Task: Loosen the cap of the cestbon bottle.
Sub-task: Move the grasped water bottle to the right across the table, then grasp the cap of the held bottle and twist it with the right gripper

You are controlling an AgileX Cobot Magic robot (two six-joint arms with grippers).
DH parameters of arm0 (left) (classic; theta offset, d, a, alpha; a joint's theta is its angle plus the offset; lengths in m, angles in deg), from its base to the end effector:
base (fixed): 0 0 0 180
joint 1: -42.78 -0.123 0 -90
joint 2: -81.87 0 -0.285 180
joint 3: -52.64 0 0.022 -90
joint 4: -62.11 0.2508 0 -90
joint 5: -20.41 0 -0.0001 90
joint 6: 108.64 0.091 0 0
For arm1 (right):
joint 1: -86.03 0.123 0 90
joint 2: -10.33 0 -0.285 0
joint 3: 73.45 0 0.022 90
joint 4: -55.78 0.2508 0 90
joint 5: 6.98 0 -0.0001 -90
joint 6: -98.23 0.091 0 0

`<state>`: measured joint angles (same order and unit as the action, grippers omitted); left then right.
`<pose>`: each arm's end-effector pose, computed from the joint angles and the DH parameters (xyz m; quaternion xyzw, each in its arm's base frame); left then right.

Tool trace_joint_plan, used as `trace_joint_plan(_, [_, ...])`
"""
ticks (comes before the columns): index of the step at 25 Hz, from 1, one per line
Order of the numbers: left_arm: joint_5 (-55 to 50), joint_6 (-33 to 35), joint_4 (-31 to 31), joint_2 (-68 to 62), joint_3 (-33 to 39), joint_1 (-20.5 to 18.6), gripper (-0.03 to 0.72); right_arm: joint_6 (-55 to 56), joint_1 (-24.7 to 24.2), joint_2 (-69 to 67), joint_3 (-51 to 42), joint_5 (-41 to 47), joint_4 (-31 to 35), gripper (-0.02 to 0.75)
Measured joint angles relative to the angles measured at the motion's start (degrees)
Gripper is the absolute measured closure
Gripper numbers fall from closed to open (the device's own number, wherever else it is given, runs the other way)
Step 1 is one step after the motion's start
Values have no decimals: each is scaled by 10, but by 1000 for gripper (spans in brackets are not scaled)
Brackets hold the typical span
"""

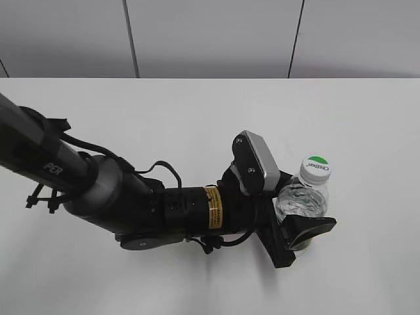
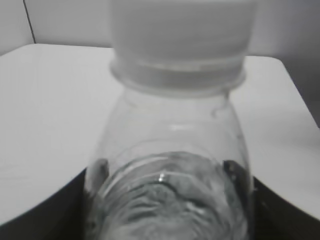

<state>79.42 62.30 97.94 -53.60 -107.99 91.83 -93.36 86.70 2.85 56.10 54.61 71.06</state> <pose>0.2322 -0.3372 0.0896 0.5180 0.5630 -0.3880 0.5140 -0.0043 0.0211 0.2694 -0.0957 0.8509 0.0848 0.5095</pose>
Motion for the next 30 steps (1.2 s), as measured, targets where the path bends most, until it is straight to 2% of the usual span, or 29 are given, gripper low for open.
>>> trace_joint_plan(30, [19,0,2,-7,-1,0,171,6,0,-18,2,-2,9,195])
